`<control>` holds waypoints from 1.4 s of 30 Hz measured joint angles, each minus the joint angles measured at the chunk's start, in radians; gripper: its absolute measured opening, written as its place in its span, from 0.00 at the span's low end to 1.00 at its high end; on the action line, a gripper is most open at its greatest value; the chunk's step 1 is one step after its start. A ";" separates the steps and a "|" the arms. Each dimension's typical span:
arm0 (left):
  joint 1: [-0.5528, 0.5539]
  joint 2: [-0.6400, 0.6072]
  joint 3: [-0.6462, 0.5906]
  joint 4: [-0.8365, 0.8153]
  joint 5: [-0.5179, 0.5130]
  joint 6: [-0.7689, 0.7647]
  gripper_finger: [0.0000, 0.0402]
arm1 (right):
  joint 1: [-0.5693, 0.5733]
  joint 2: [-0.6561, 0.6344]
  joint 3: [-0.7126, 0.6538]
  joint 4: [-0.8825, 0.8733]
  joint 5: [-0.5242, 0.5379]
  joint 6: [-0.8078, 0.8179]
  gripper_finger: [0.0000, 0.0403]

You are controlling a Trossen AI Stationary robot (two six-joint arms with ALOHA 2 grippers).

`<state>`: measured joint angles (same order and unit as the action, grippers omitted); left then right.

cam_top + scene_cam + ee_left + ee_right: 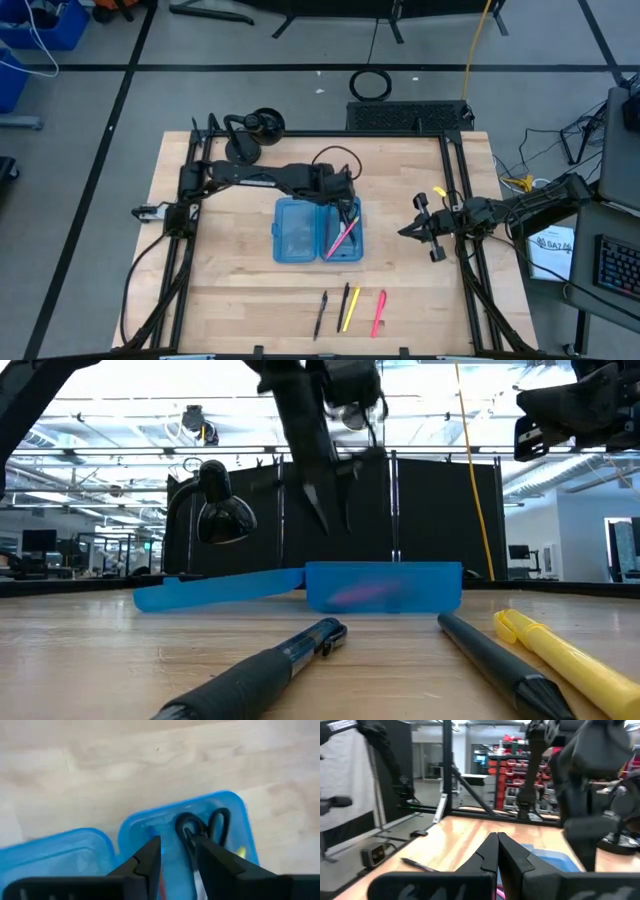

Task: Pick & place school supplies into a supply box
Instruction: Adjust the pink pencil in the blue supply box

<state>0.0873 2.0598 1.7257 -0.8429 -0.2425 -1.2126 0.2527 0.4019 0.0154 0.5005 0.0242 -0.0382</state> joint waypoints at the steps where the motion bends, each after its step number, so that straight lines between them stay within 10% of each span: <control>1: -0.007 -0.010 0.018 -0.021 -0.007 0.033 0.31 | 0.000 0.000 0.000 0.001 -0.004 -0.002 0.00; 9: -0.183 -0.175 0.035 -0.116 -0.241 0.419 0.30 | 0.000 -0.010 0.000 -0.001 -0.063 -0.048 0.00; 16: -0.353 -0.465 -0.268 0.013 -0.511 0.663 0.08 | -0.010 -0.017 0.037 -0.012 -0.055 -0.107 0.00; 23: -0.417 -0.790 -0.867 0.715 -0.268 1.172 0.01 | -0.010 -0.018 0.037 -0.024 -0.053 -0.105 0.00; 28: -0.404 -0.934 -1.211 1.144 -0.181 1.267 0.01 | -0.010 -0.018 0.037 0.002 -0.052 -0.049 0.00; 37: -0.131 -1.295 -1.479 1.197 0.157 1.136 0.00 | -0.010 -0.010 0.037 0.063 -0.046 -0.028 0.00; 42: -0.122 -1.361 -1.590 1.259 0.127 1.122 0.00 | -0.010 0.014 0.046 0.052 0.110 -0.017 0.00</control>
<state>-0.0343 0.6990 0.1359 0.4160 -0.1154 -0.0907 0.2427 0.4156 0.0617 0.5526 0.1346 -0.0549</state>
